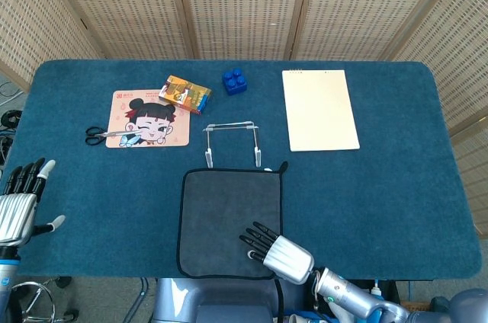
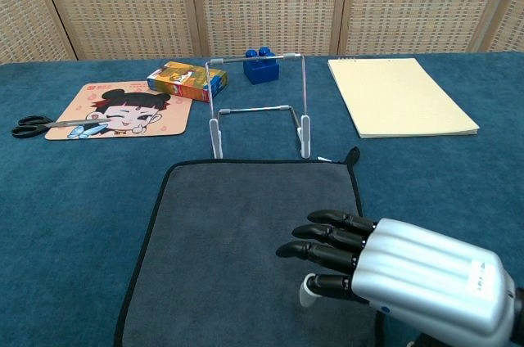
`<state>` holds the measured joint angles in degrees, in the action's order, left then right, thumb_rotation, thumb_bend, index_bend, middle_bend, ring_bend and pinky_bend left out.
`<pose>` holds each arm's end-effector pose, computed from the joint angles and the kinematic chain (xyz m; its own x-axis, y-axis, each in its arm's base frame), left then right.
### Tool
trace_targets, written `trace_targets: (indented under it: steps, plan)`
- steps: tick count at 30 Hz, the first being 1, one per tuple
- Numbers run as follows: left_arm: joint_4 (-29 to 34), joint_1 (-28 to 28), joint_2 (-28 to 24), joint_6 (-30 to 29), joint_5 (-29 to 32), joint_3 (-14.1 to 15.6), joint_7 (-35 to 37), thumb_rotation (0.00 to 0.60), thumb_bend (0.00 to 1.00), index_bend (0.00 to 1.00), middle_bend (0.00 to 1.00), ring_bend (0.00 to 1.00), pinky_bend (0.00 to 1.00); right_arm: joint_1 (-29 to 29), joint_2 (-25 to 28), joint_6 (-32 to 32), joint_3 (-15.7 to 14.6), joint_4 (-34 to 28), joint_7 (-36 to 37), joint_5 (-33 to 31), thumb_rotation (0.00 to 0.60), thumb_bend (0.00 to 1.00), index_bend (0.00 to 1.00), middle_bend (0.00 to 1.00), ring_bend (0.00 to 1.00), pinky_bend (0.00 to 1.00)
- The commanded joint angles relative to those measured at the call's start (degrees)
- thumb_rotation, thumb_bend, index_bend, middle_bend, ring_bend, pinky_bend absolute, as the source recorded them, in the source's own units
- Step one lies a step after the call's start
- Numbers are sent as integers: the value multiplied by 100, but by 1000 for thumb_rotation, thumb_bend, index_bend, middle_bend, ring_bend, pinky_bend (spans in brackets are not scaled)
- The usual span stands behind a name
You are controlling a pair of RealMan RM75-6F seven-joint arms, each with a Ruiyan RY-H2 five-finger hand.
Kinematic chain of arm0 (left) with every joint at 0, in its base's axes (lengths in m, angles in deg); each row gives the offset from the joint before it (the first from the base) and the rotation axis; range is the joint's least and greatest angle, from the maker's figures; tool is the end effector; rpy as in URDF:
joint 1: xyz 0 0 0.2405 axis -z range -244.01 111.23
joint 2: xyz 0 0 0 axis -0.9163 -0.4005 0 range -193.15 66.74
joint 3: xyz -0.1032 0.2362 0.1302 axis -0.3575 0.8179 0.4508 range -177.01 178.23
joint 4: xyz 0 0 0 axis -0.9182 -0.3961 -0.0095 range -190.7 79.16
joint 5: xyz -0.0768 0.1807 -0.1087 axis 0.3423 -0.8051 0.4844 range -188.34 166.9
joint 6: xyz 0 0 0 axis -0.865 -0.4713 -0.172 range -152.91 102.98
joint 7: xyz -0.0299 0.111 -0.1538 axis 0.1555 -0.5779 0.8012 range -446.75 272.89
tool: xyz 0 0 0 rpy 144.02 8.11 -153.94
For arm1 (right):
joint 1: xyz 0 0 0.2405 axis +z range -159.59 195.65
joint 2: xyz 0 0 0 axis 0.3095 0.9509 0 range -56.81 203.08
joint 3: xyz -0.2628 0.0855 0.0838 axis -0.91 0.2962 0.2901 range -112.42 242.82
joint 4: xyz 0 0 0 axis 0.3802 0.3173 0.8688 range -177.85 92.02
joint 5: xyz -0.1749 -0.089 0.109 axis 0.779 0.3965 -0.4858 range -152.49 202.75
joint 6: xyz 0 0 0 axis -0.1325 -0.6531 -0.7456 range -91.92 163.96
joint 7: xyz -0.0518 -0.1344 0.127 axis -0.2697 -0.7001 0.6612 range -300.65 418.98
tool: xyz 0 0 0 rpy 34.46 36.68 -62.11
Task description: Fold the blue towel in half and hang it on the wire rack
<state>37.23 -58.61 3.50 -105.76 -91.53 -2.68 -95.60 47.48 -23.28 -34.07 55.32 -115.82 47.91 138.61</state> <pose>-0.3469 0.2509 0.1362 0.4704 0.0605 0.8804 0.8813 0.0202 -0.4722 -0.1777 -0.2290 -0.1138 0.5983 -0.0767 0.7976 -0.4541 -0.8526 0.2586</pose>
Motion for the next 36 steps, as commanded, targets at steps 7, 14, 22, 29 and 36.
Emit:
trace_targets:
  steps: [7,14,22,29,36]
  plan:
    - [10,6,6,4,-6,8,-19,600,176,0,0,0,0,3,16,-7,-45,21,59,-79,600,290,342,108,0,0]
    - [10,7,12,3,-10,16,-38,600,175,0,0,0,0,13,2,-42,-69,44,100,-89,600,303,422,110,0,0]
    - [-4,17,48,11,-20,30,-101,600,174,0,0,0,0,-11,-53,-89,-110,157,210,-135,600,360,528,111,0,0]
    - [-6,39,124,37,-106,94,-240,600,175,0,0,0,0,-34,-77,-178,-146,229,319,-138,600,486,588,111,0,0]
    - [-228,197,344,125,-965,454,-68,600,192,0,0,0,0,-42,-78,-254,-178,288,388,-118,600,486,595,111,0,0]
